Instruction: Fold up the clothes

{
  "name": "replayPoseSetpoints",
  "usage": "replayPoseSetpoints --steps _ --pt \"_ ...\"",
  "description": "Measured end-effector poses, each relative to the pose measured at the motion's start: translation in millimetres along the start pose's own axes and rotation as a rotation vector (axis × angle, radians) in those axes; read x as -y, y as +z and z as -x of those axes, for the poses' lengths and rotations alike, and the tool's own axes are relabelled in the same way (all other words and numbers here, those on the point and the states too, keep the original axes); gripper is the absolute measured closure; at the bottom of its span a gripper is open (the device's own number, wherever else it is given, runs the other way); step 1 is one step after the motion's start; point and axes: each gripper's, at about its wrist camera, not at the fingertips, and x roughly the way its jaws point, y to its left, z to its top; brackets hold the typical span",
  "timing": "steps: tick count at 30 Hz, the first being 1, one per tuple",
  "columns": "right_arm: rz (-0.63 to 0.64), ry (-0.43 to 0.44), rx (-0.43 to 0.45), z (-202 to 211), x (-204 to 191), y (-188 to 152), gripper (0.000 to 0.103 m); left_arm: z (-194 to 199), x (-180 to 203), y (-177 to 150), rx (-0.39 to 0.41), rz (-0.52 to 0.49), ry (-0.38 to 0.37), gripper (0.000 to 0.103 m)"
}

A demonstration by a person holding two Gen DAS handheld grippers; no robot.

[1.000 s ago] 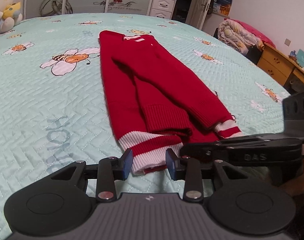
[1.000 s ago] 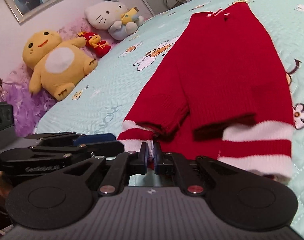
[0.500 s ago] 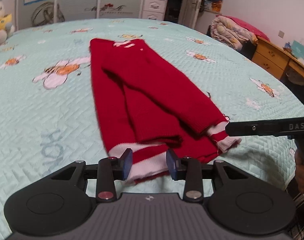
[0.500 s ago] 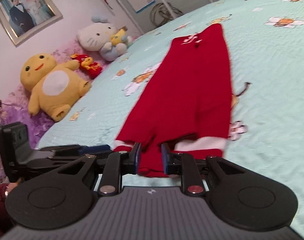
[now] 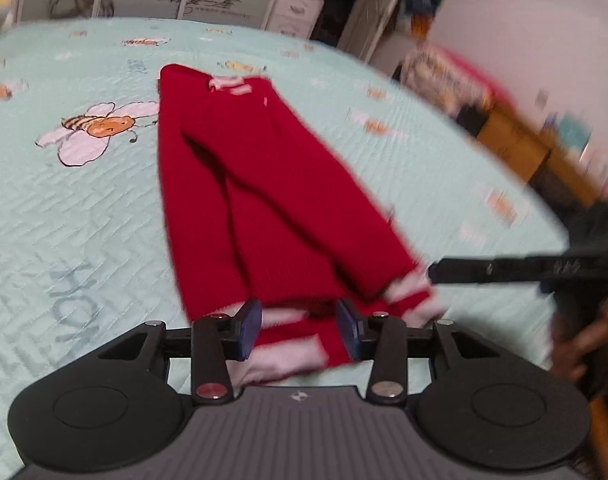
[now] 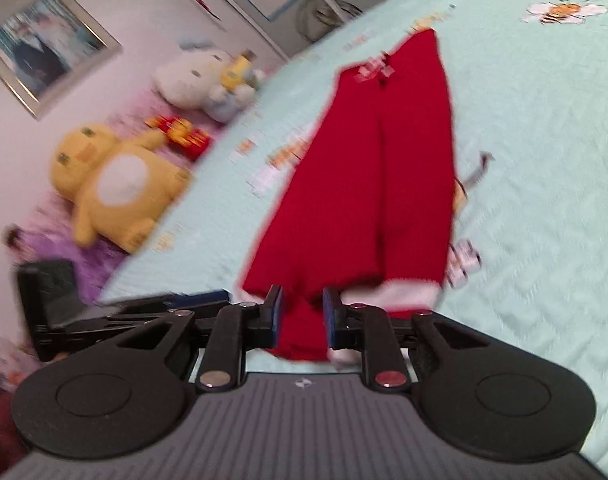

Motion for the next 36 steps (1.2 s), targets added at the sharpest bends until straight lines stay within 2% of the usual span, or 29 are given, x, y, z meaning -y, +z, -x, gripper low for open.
replayPoseSetpoints --steps 2,3,4,6,8,9,11,13,17,19,21,22,23,24,27,29,30,31,32,33,34,35,36 --pt "-0.037 0.020 0.037 0 11 16 0.078 -1 -10 18 0.044 0.057 -0.013 0.059" --pt "-0.049 0.025 0.048 -4 16 25 0.071 -5 -17 28 0.064 0.083 -0.002 0.059" --pt "-0.059 0.029 0.058 -8 22 34 0.069 -9 -24 39 0.083 0.109 0.010 0.059" --pt "-0.085 0.051 0.074 -19 32 53 0.067 -22 -38 61 0.107 0.182 -0.011 0.058" --pt "-0.106 0.110 0.082 -37 41 74 0.067 -37 -53 83 0.126 0.262 -0.046 0.058" --pt "-0.112 0.136 0.085 -48 45 85 0.068 -46 -57 93 0.132 0.275 -0.058 0.058" --pt "-0.102 0.130 0.061 -74 53 105 0.069 -64 -55 113 0.132 0.234 -0.062 0.059" --pt "-0.090 0.120 0.034 -100 60 125 0.071 -84 -56 127 0.109 0.197 -0.058 0.060" --pt "-0.058 0.116 -0.024 -141 68 152 0.075 -125 -72 143 0.046 0.203 -0.093 0.061" --pt "-0.036 0.106 -0.049 -159 73 161 0.075 -145 -80 151 0.014 0.206 -0.110 0.075" --pt "-0.040 0.086 -0.059 -171 84 164 0.075 -165 -92 152 -0.040 0.211 -0.108 0.080" --pt "-0.045 0.081 -0.090 -180 93 165 0.075 -173 -99 150 -0.066 0.220 -0.107 0.088" --pt "-0.051 0.075 -0.124 -190 102 165 0.089 -180 -106 148 -0.086 0.236 -0.110 0.099" --pt "-0.050 0.043 -0.149 -197 112 165 0.103 -187 -113 146 -0.106 0.252 -0.114 0.099" --pt "-0.080 0.088 -0.170 -200 124 167 0.103 -185 -113 151 -0.128 0.236 -0.131 0.099" --pt "-0.031 0.082 -0.194 -198 116 171 0.103 -181 -109 156 -0.137 0.216 -0.143 0.100" --pt "-0.022 0.111 -0.189 -193 114 176 0.094 -177 -110 159 -0.125 0.221 -0.170 0.096" --pt "-0.015 0.145 -0.181 -188 113 180 0.091 -171 -114 163 -0.093 0.244 -0.223 0.095" --pt "-0.023 0.161 -0.140 -180 116 186 0.082 -165 -120 167 -0.051 0.271 -0.256 0.094" --pt "-0.033 0.174 -0.094 -172 121 193 0.071 -159 -128 172 0.003 0.303 -0.265 0.086" --pt "-0.043 0.187 -0.048 -164 125 200 0.065 -153 -137 178 0.057 0.336 -0.275 0.082" --pt "-0.063 0.163 0.000 -159 135 208 0.056 -151 -146 183 0.099 0.365 -0.253 0.075" --pt "-0.085 0.132 0.049 -153 145 217 0.052 -154 -157 188 0.126 0.391 -0.196 0.069"
